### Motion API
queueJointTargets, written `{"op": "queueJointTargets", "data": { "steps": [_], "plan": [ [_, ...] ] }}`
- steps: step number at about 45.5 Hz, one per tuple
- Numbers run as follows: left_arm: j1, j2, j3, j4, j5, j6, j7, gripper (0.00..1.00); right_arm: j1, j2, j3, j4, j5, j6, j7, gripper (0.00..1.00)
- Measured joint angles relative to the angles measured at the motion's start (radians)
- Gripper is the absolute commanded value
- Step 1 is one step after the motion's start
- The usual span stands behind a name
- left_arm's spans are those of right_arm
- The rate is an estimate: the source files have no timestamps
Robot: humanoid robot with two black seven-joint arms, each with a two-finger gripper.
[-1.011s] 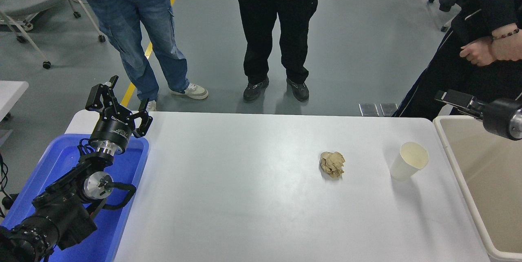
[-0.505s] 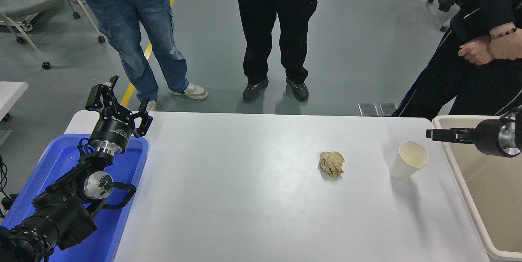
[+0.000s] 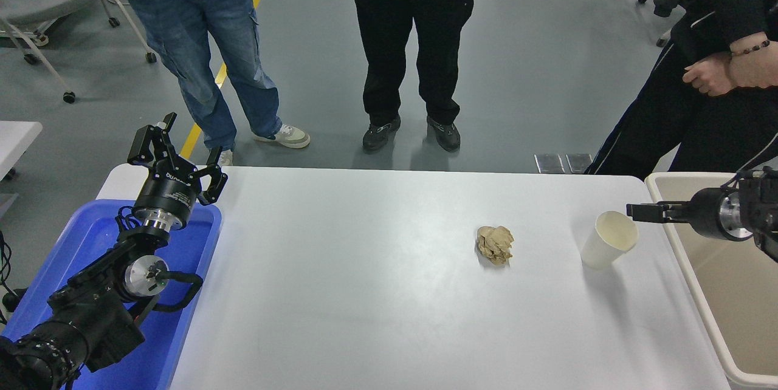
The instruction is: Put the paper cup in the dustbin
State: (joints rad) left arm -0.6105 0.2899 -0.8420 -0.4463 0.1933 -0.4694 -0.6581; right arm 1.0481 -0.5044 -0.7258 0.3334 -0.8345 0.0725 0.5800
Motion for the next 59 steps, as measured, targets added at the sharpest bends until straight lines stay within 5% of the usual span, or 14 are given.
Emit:
{"op": "queueJointTargets", "data": {
  "steps": [14, 20, 26, 30, 49, 59],
  "plan": [
    [0.0, 0.0, 0.0, 0.0, 0.0, 0.0, 0.0, 1.0, -0.029, 0.03, 0.001, -0.019, 0.016, -0.005, 0.0, 0.96],
    [0.001, 0.0, 0.0, 0.0, 0.0, 0.0, 0.0, 1.0, -0.04, 0.037, 0.001, -0.024, 0.018, -0.008, 0.0, 0.88],
    [0.001, 0.0, 0.0, 0.0, 0.0, 0.0, 0.0, 1.0, -0.052, 0.04, 0.002, -0.028, 0.019, -0.011, 0.0, 0.75],
    [0.001, 0.0, 0.0, 0.0, 0.0, 0.0, 0.0, 1.0, -0.059, 0.042, 0.002, -0.029, 0.019, -0.013, 0.001, 0.53],
    [0.001, 0.0, 0.0, 0.0, 0.0, 0.0, 0.0, 1.0, -0.08, 0.044, -0.006, -0.032, 0.015, -0.014, 0.005, 0.0],
    [0.001, 0.0, 0.0, 0.0, 0.0, 0.0, 0.0, 1.0, -0.084, 0.044, -0.009, -0.032, 0.01, -0.007, 0.006, 0.0]
  ]
}}
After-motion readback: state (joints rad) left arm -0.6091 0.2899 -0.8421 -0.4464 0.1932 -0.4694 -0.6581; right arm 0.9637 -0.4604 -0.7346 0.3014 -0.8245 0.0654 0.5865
